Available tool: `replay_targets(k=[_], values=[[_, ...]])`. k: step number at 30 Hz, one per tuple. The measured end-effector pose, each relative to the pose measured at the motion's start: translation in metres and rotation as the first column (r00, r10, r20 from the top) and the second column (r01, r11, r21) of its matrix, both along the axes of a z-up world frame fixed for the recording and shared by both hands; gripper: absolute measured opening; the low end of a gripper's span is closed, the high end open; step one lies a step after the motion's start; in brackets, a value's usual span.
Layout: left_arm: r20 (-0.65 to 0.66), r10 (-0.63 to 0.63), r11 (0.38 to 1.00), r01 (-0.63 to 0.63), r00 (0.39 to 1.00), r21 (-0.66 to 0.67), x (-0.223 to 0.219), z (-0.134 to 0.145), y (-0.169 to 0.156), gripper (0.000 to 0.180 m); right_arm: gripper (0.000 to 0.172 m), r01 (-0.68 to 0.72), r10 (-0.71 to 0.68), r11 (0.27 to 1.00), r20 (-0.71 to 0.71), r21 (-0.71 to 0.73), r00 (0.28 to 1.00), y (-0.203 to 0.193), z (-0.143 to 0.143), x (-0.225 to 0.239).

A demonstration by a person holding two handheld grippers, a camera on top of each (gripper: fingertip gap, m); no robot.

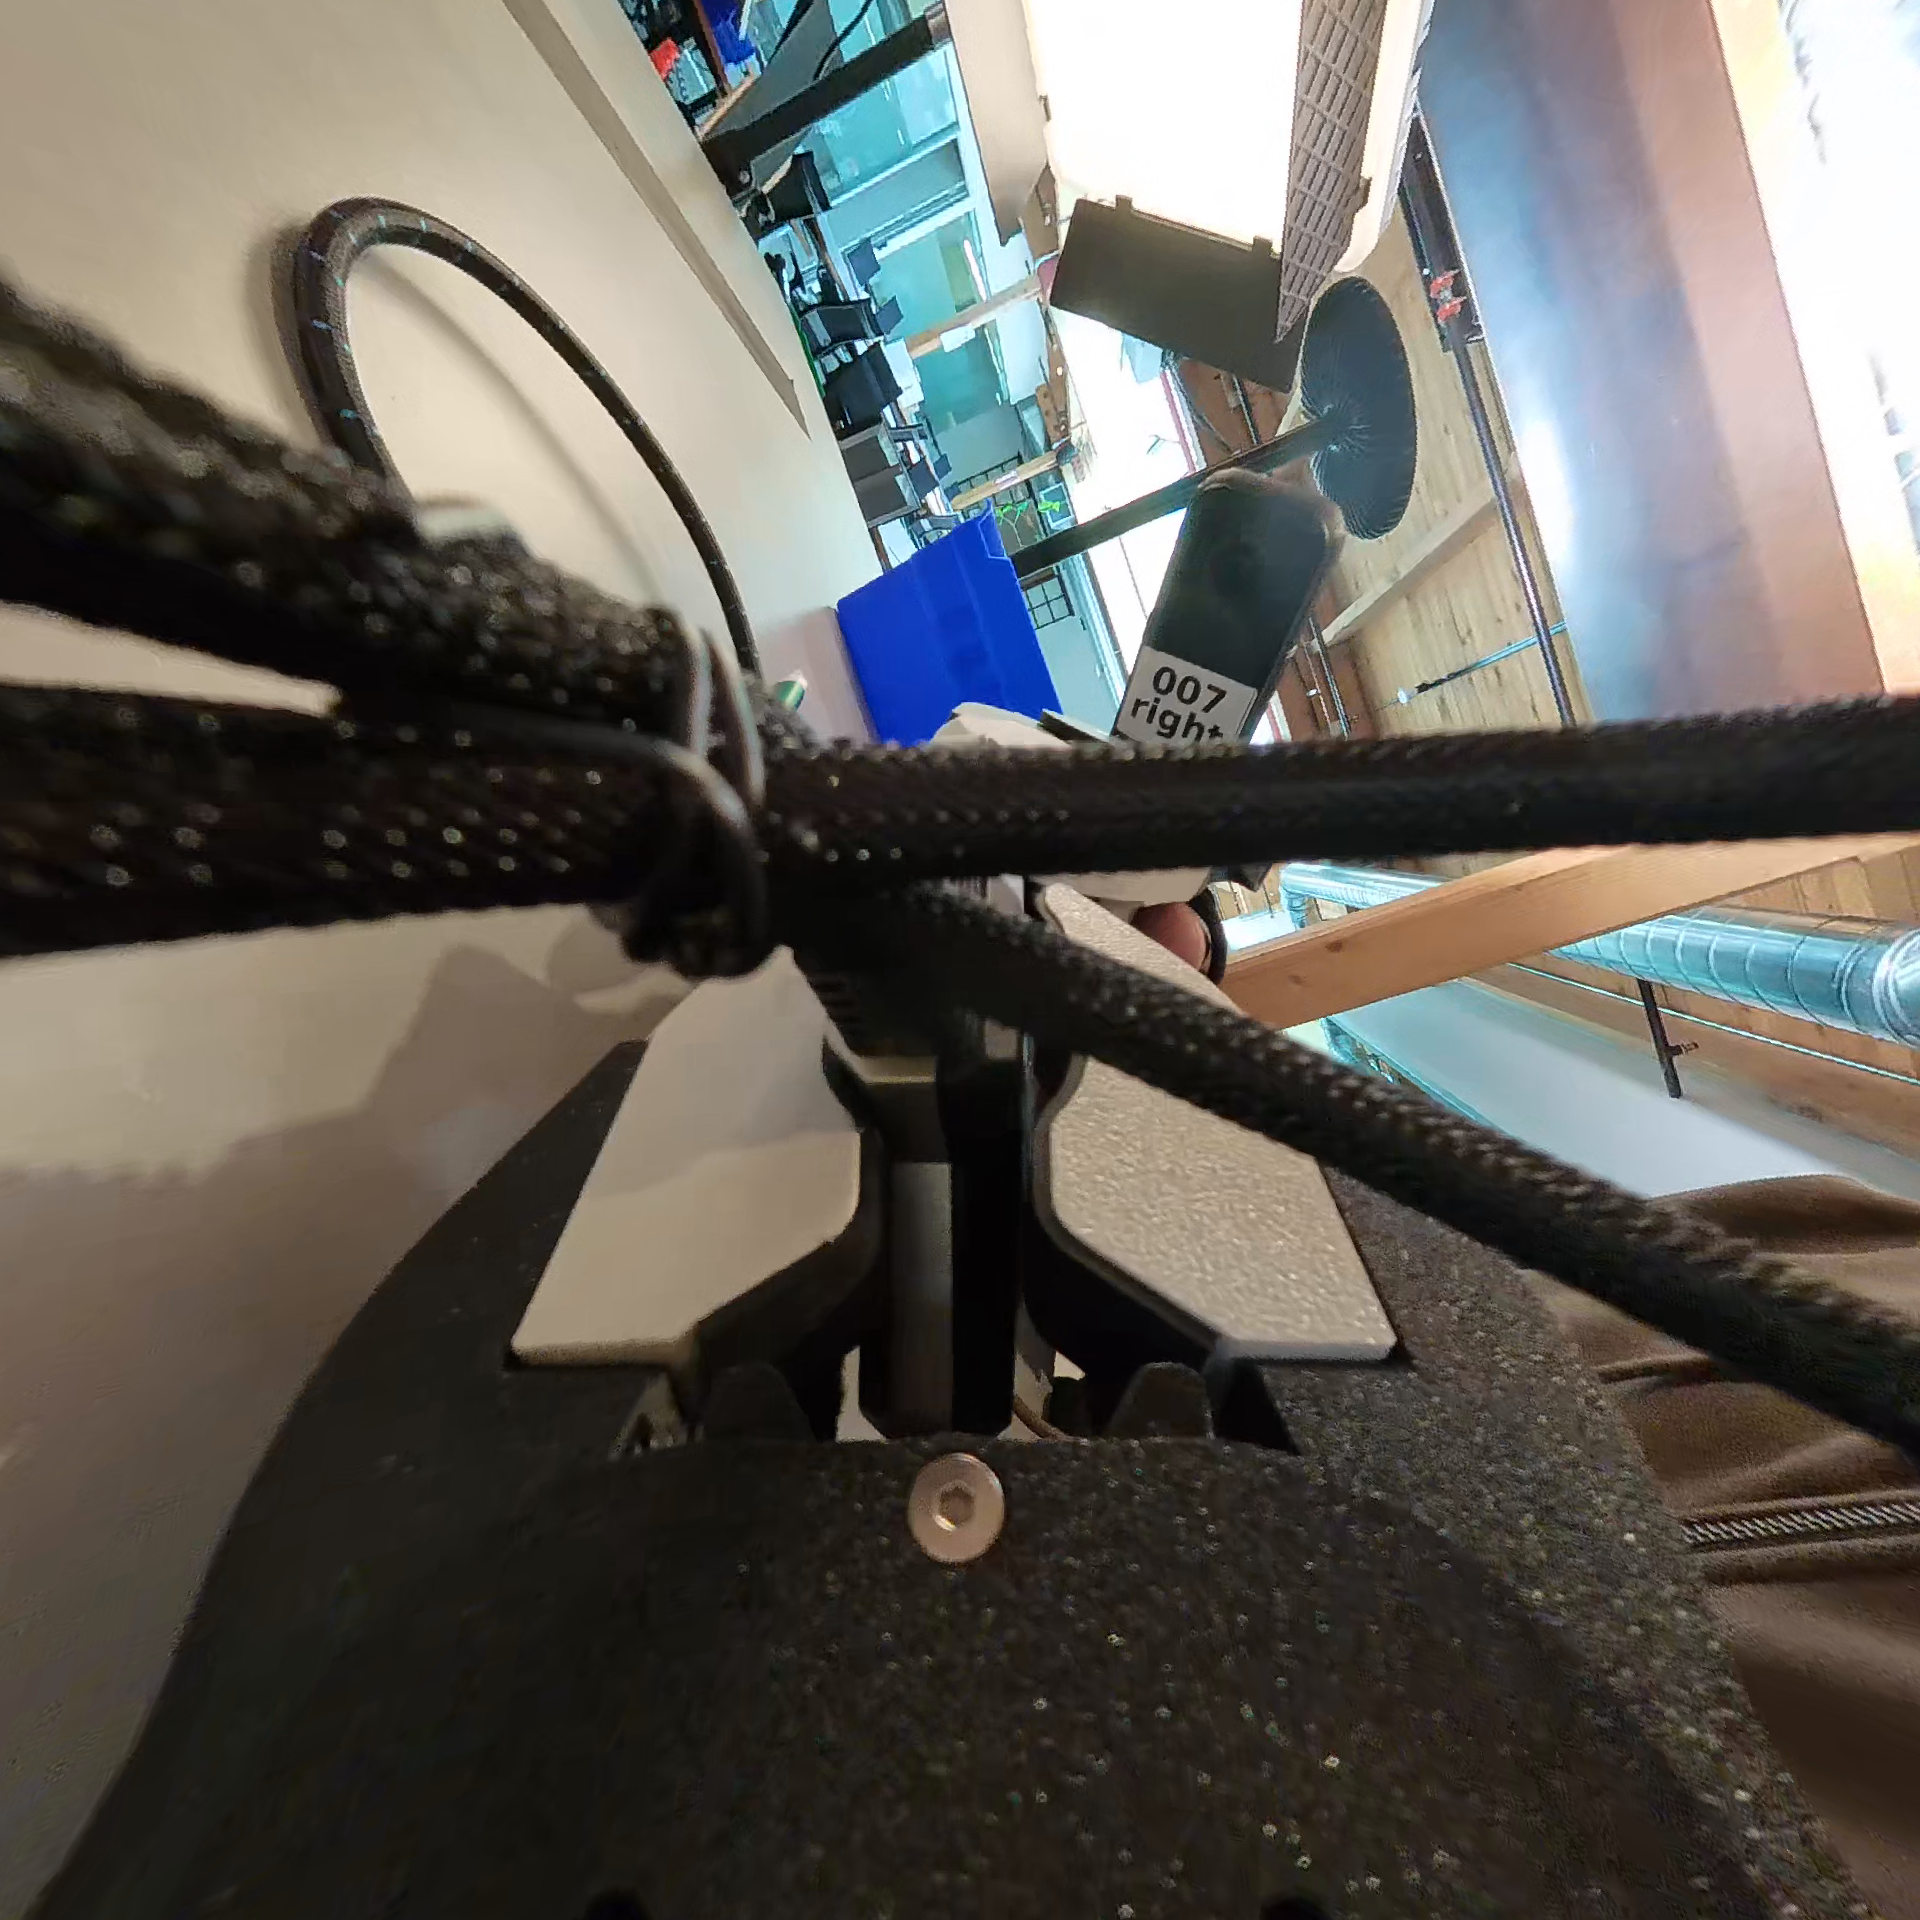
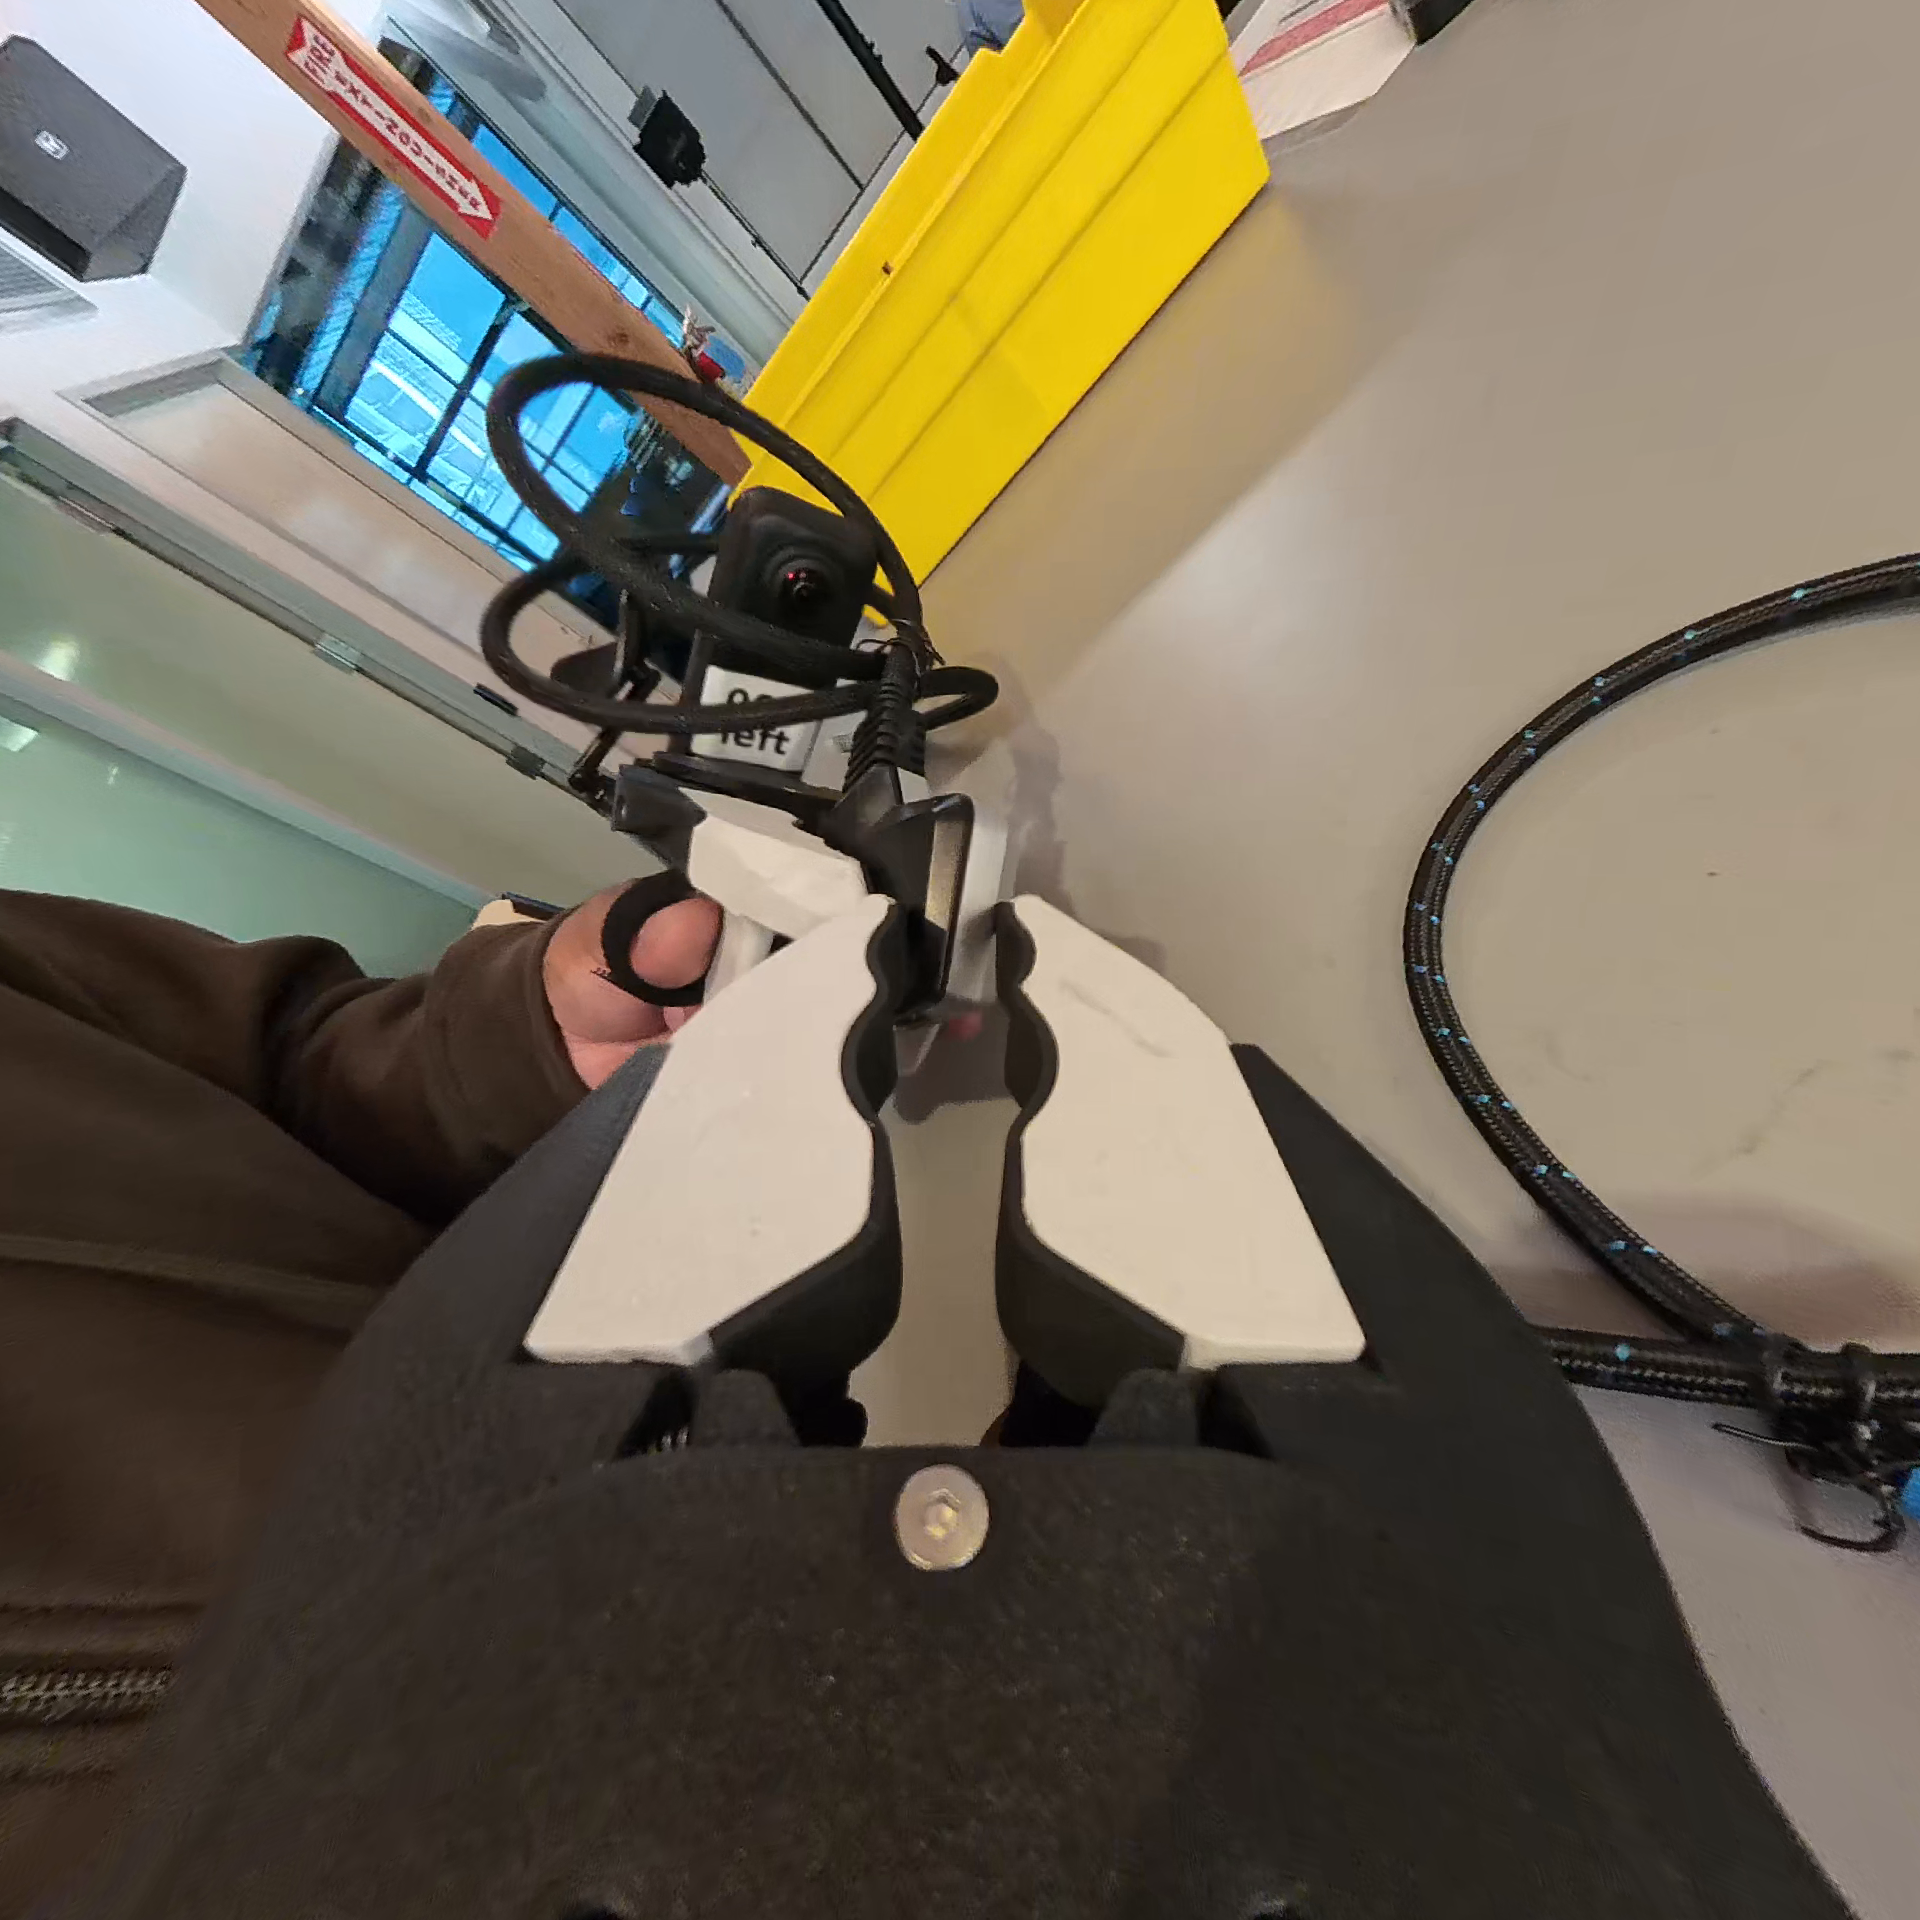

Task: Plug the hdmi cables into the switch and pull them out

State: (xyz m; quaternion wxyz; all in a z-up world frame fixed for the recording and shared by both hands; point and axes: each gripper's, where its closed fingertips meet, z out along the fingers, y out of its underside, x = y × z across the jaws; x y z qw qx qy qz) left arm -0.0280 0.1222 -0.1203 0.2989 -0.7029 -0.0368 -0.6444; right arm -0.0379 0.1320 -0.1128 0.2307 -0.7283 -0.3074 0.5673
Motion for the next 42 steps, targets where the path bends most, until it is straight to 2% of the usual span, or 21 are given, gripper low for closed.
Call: replay_targets(k=[3,5,9,13,17,19,21,25,27,29,32,34,36,39,42], values=[[-0.021,0.003,1.0,-0.003,1.0,-0.027,0.0,-0.005,0.001,0.025,0.014,0.012,-0.014,0.999,0.038,0.045,0.999,0.002,-0.005,0.002],[-0.043,0.019,0.999,-0.021,0.999,-0.046,0.0,-0.009,0.003,0.025,0.007,0.037,-0.048,0.991,0.086,0.131,0.995,0.007,-0.006,0.009],[-0.047,0.064,0.995,-0.068,0.997,-0.077,-0.008,-0.013,0.008,0.025,0.022,0.057,-0.162,0.921,0.245,0.384,0.956,0.024,-0.013,0.042],[-0.027,0.084,0.991,-0.087,0.996,-0.097,-0.012,-0.014,0.011,0.025,0.031,-0.104,-0.266,0.776,0.473,0.622,0.84,0.038,-0.032,0.083],[-0.037,0.078,0.991,-0.081,0.996,-0.104,-0.01,-0.016,0.013,0.025,0.038,-0.333,-0.309,0.663,0.65,0.671,0.695,0.045,-0.051,0.107],[-0.047,0.07,0.992,-0.075,0.996,-0.103,-0.009,-0.017,0.013,0.025,0.038,-0.381,-0.299,0.672,0.703,0.636,0.646,0.045,-0.061,0.114],[-0.046,0.068,0.992,-0.072,0.997,-0.099,-0.008,-0.016,0.012,0.025,0.036,-0.38,-0.237,0.738,0.742,0.557,0.627,0.038,-0.073,0.117],[-0.033,0.074,0.992,-0.077,0.997,-0.099,-0.01,-0.016,0.011,0.025,0.032,-0.316,-0.176,0.797,0.699,0.514,0.693,0.03,-0.077,0.099],[-0.029,0.074,0.992,-0.077,0.997,-0.102,-0.01,-0.016,0.011,0.025,0.032,-0.316,-0.141,0.805,0.68,0.502,0.72,0.025,-0.078,0.085],[-0.024,0.076,0.991,-0.078,0.997,-0.109,-0.01,-0.016,0.011,0.025,0.033,-0.365,-0.107,0.785,0.69,0.501,0.716,0.019,-0.077,0.076],[-0.005,0.089,0.988,-0.089,0.996,-0.125,-0.014,-0.016,0.012,0.025,0.033,-0.421,-0.172,0.697,0.706,0.58,0.687,0.03,-0.066,0.078],[0.013,0.101,0.986,-0.099,0.995,-0.135,-0.017,-0.016,0.014,0.025,0.033,-0.427,-0.214,0.647,0.687,0.632,0.694,0.041,-0.054,0.081],[0.027,0.109,0.984,-0.104,0.994,-0.144,-0.018,-0.016,0.016,0.025,0.041,-0.505,-0.206,0.552,0.695,0.664,0.689,0.045,-0.05,0.081],[0.026,0.112,0.984,-0.107,0.993,-0.145,-0.02,-0.016,0.018,0.025,0.058,-0.67,-0.19,0.374,0.76,0.642,0.622,0.048,-0.061,0.078],[0.007,0.106,0.986,-0.104,0.994,-0.131,-0.021,-0.015,0.021,0.025,0.057,-0.738,-0.118,0.291,0.788,0.609,0.604,0.044,-0.064,0.068]])
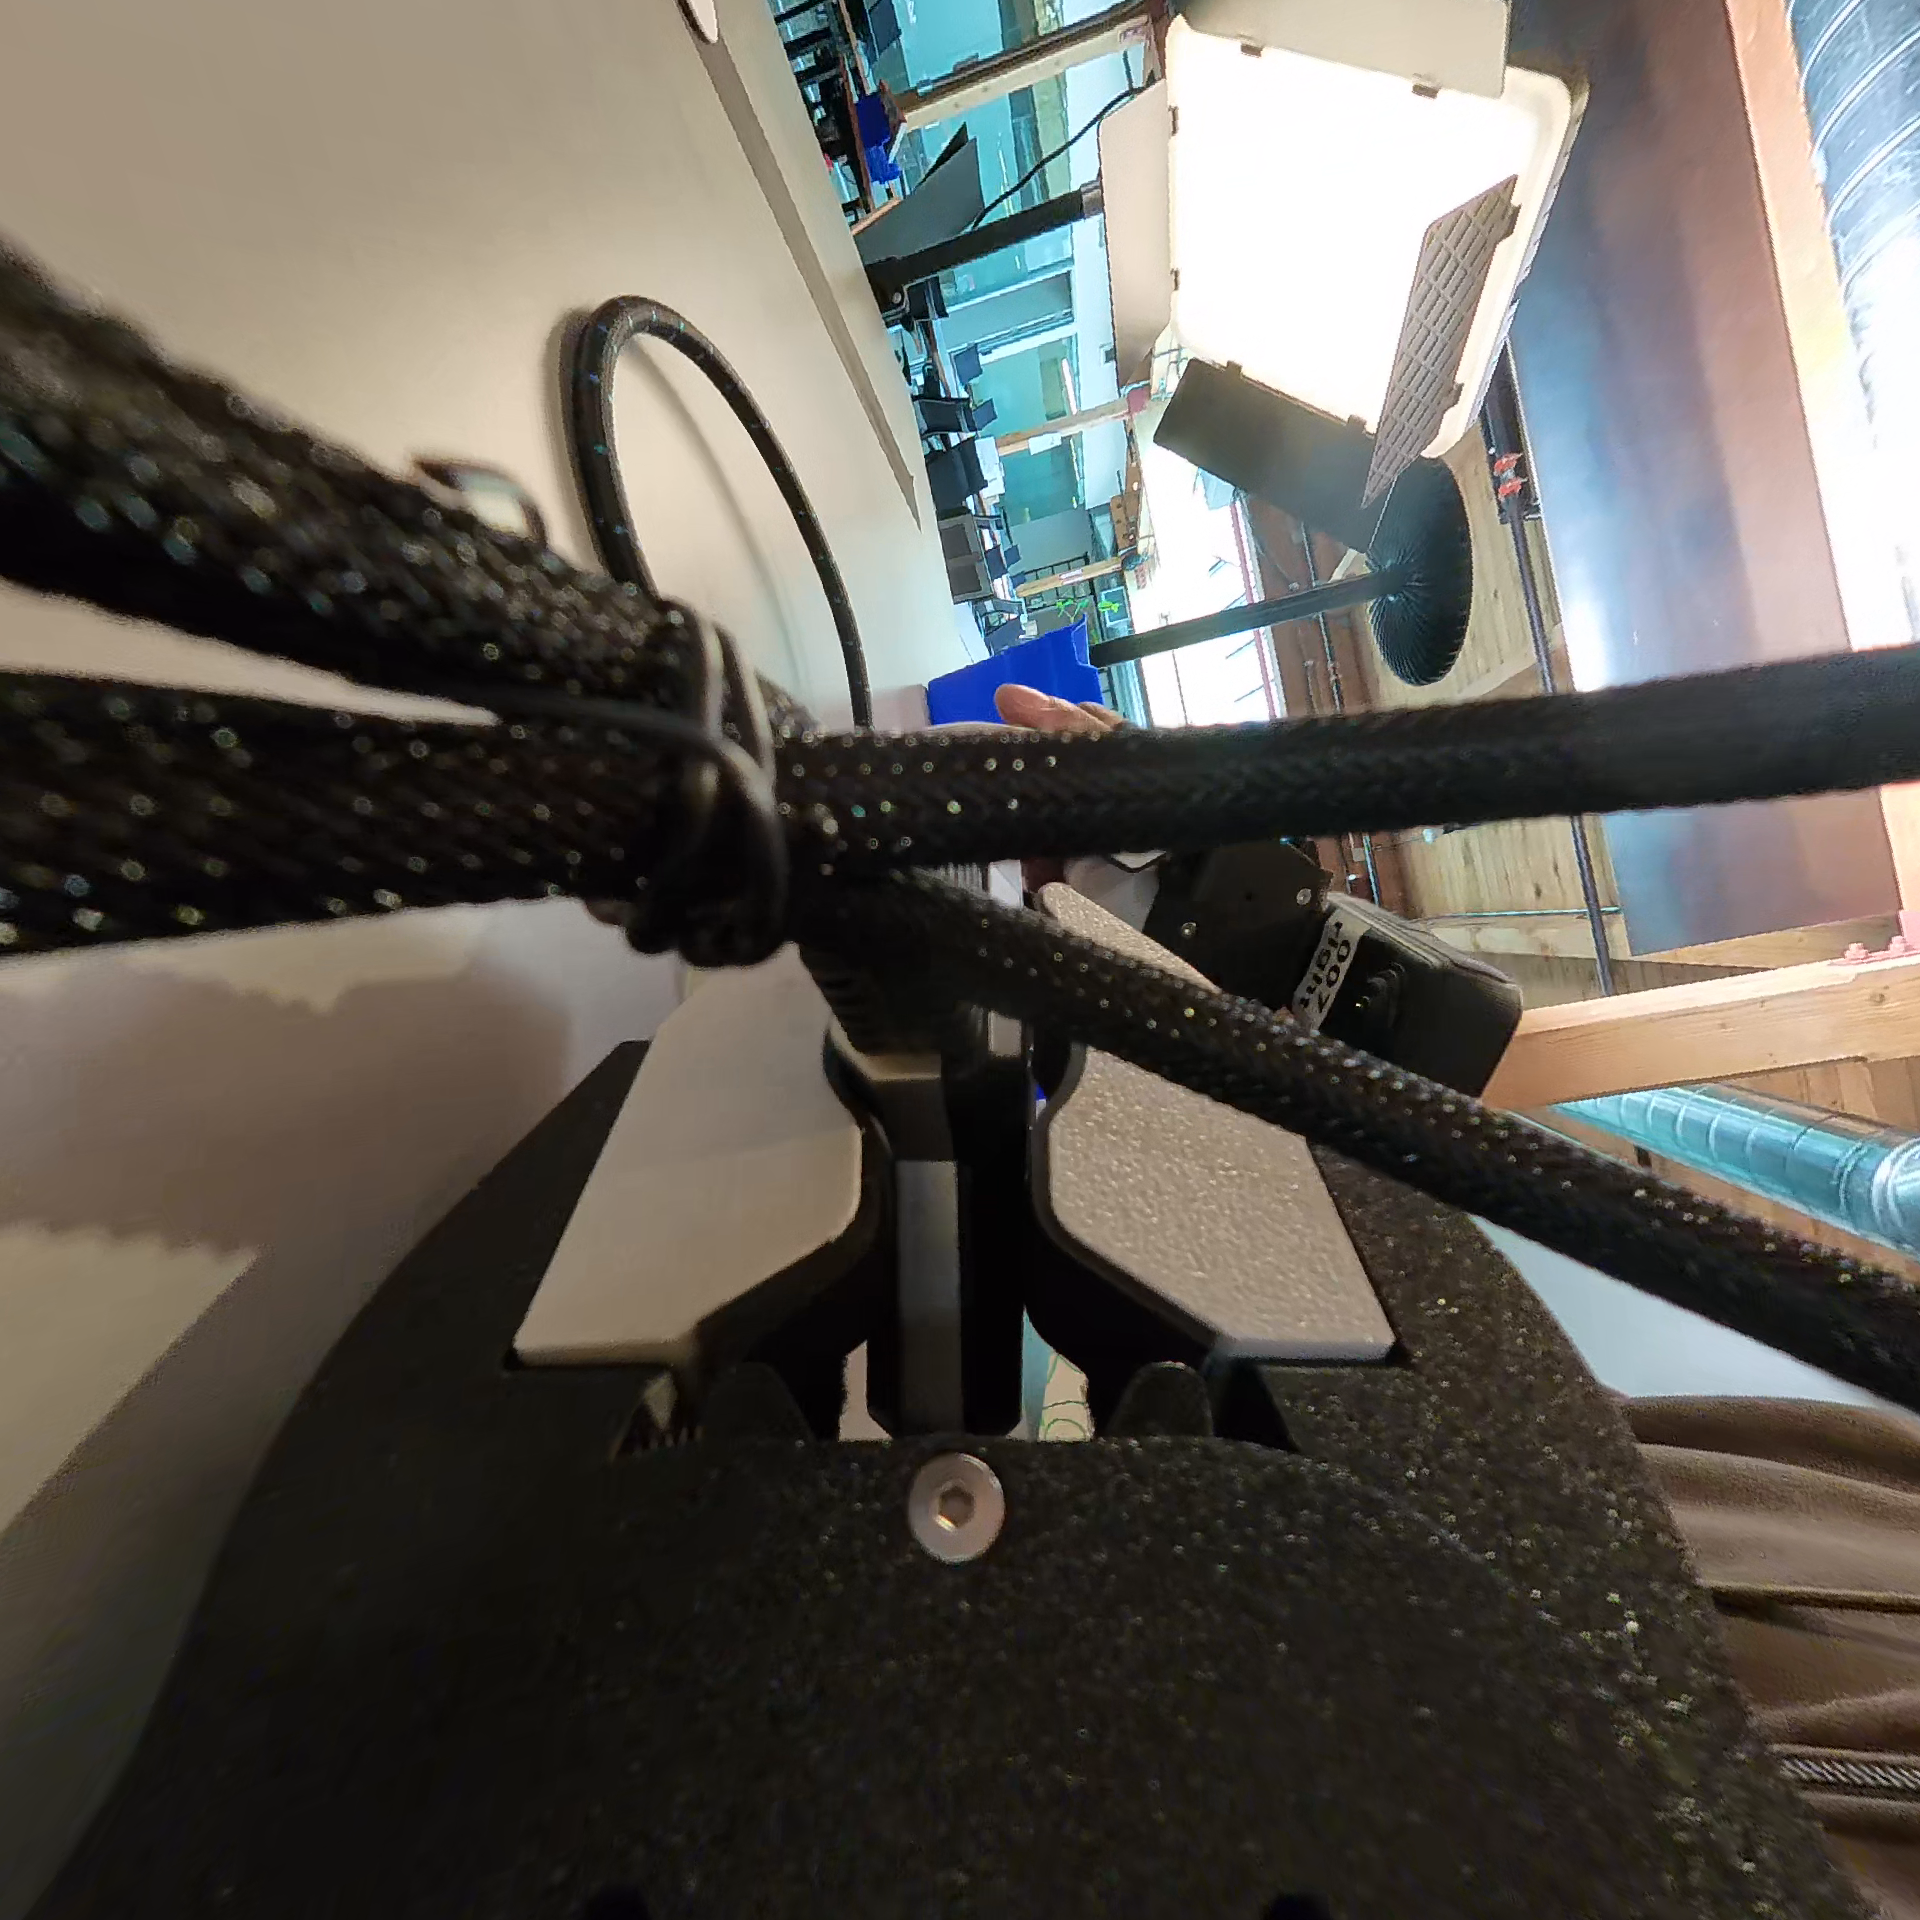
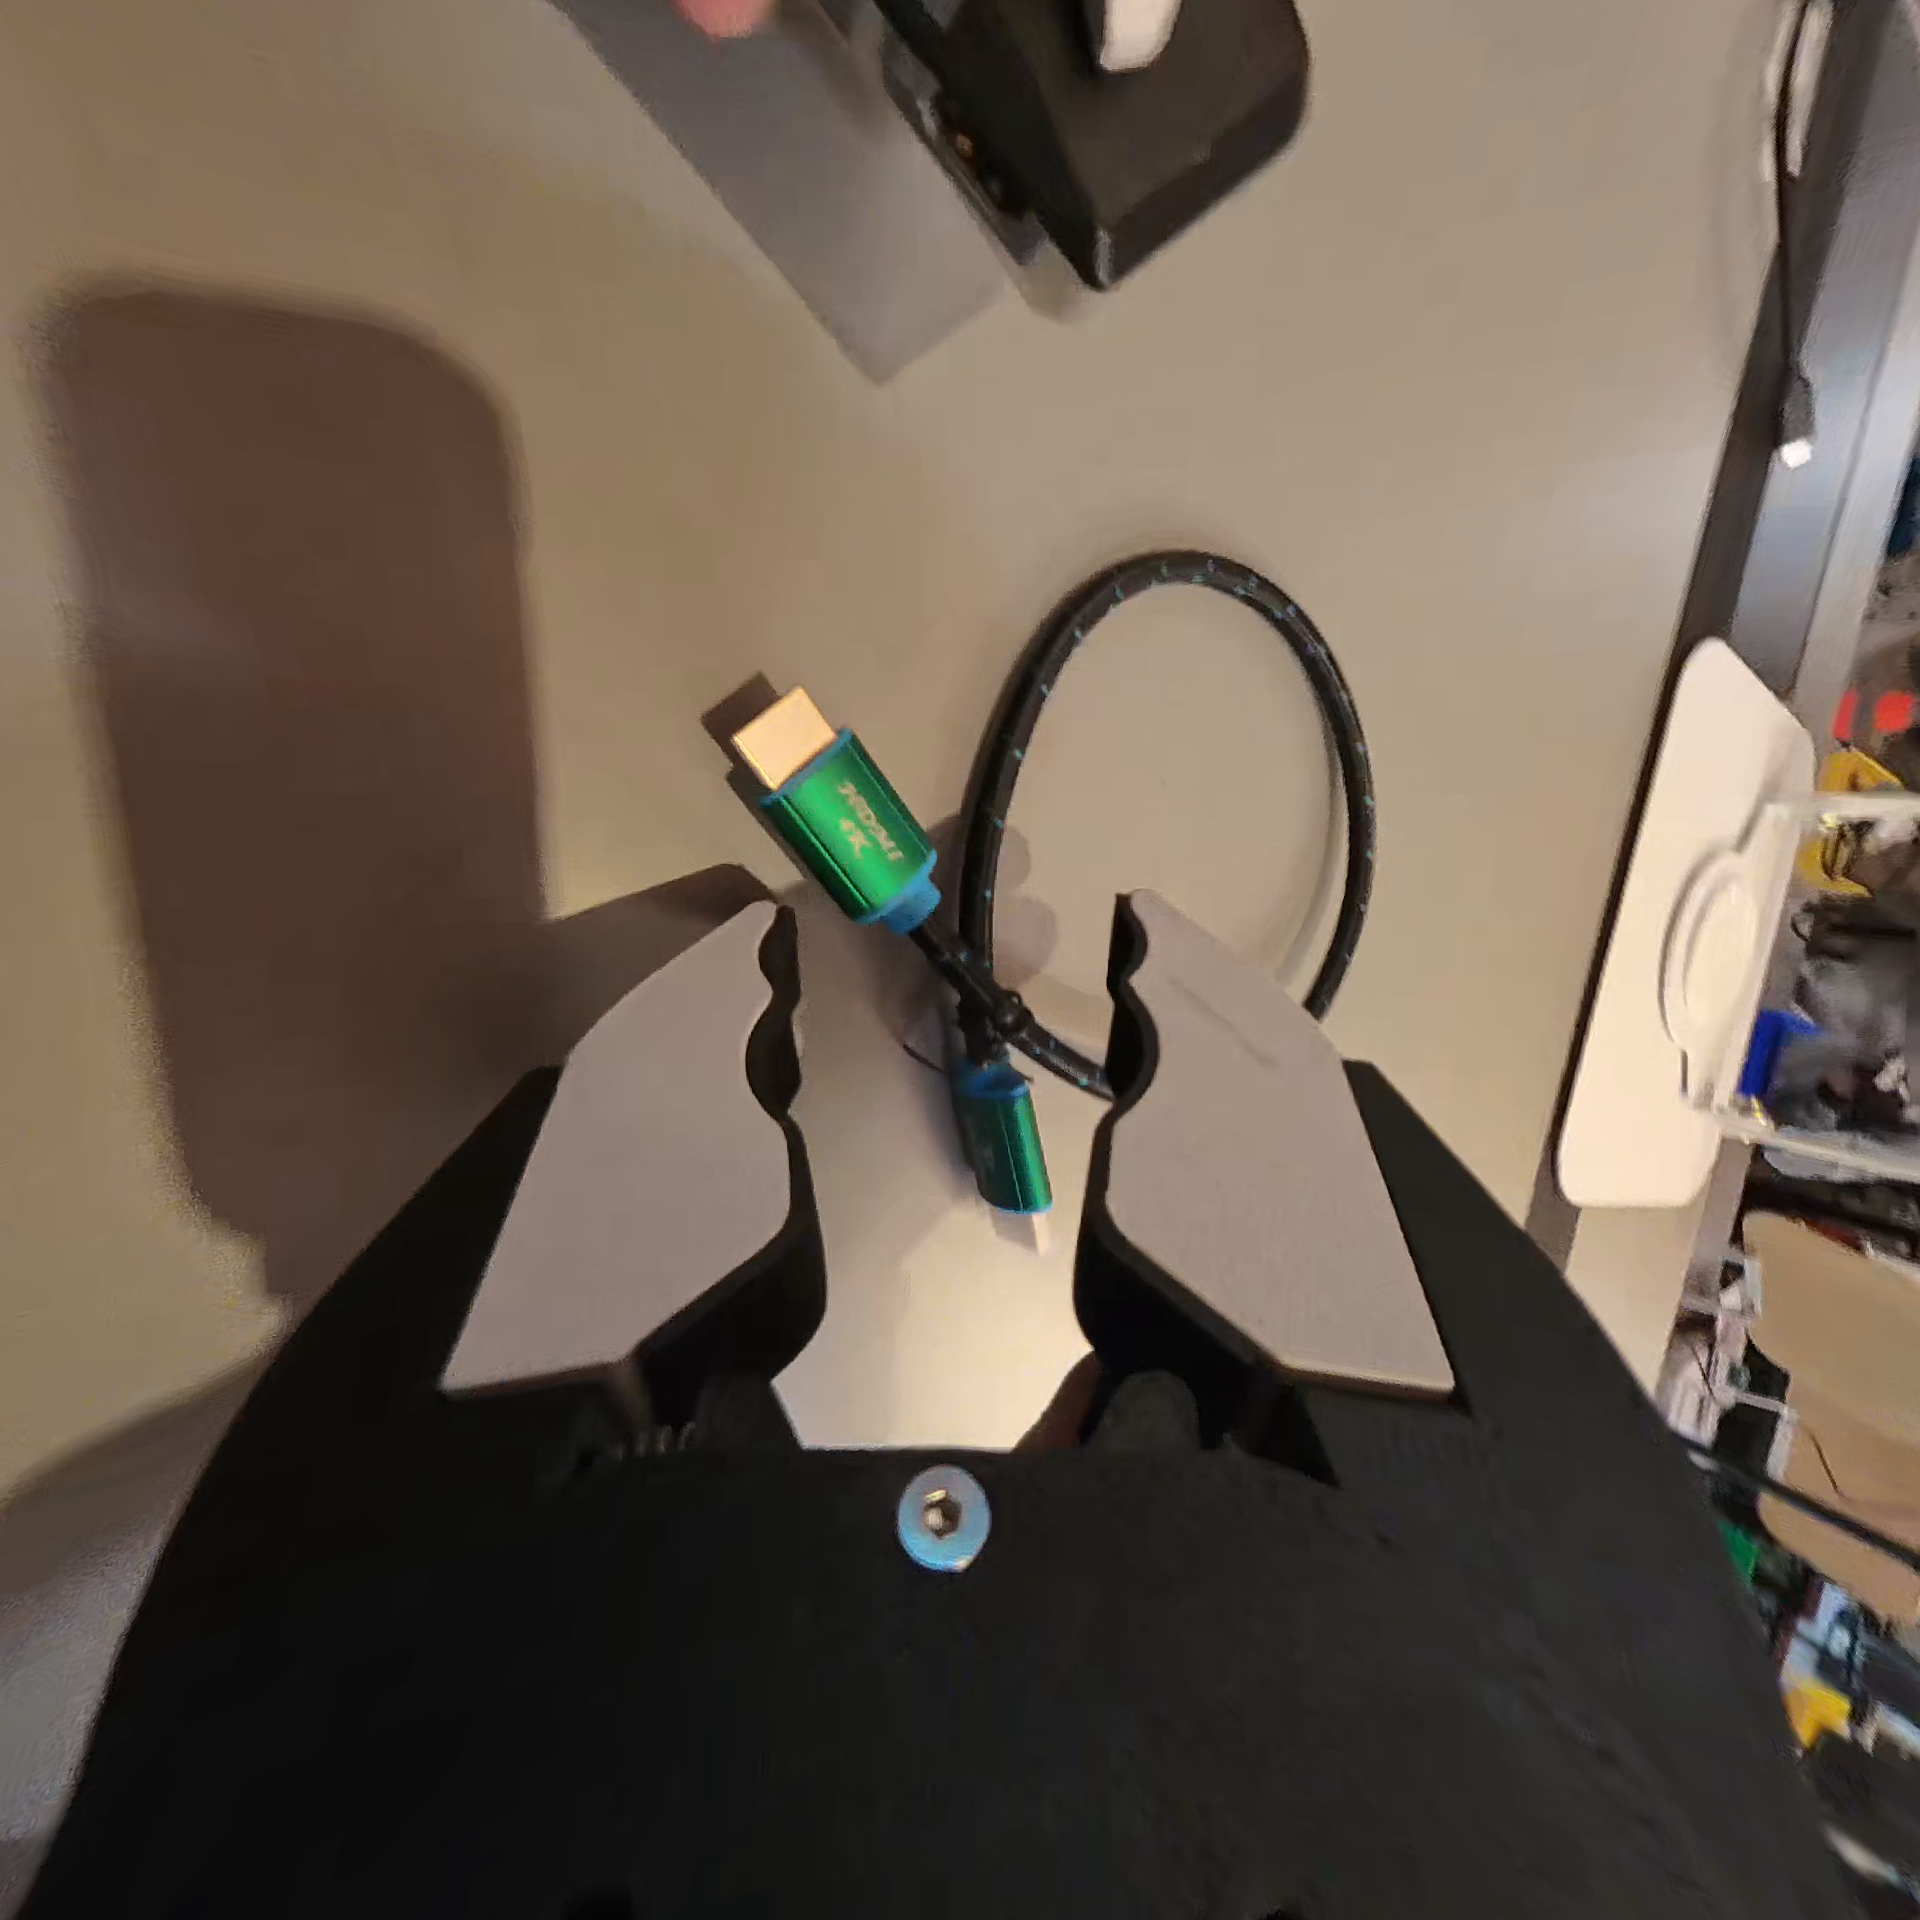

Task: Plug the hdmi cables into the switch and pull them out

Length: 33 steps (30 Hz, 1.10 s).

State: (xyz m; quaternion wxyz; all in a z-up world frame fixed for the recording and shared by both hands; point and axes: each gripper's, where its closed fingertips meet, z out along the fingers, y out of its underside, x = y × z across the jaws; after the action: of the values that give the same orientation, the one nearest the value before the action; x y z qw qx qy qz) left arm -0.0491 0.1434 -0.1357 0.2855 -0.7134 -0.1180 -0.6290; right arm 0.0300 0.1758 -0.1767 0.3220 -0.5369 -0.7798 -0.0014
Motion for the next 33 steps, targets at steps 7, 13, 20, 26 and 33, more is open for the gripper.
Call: replay_targets(k=[7,13,20,26,33], values=[[-0.043,-0.014,0.999,0.015,0.999,0.031,-0.007,0.002,0.015,0.025,0.024,-0.057,0.076,0.978,0.088,-0.202,0.993,-0.013,-0.011,-0.015],[-0.026,0.056,0.993,-0.053,0.998,0.105,-0.019,0.02,0.056,0.025,0.021,0.267,-0.267,0.964,-0.079,-0.003,0.96,0.046,-0.004,-0.031],[0.026,0.141,0.939,-0.142,0.99,0.314,-0.013,0.044,0.136,0.024,0.018,0.703,-0.571,0.706,-0.519,0.085,0.636,0.1,0.027,-0.036],[0.087,0.077,0.874,-0.109,0.993,0.473,0.013,0.061,0.161,0.025,0.017,0.769,-0.547,0.629,-0.635,0.118,0.545,0.115,0.052,-0.023],[0.011,0.044,0.884,-0.045,0.999,0.466,0.026,0.054,0.164,0.024,0.016,0.814,-0.538,0.563,-0.685,0.141,0.491,0.126,0.064,-0.001]])
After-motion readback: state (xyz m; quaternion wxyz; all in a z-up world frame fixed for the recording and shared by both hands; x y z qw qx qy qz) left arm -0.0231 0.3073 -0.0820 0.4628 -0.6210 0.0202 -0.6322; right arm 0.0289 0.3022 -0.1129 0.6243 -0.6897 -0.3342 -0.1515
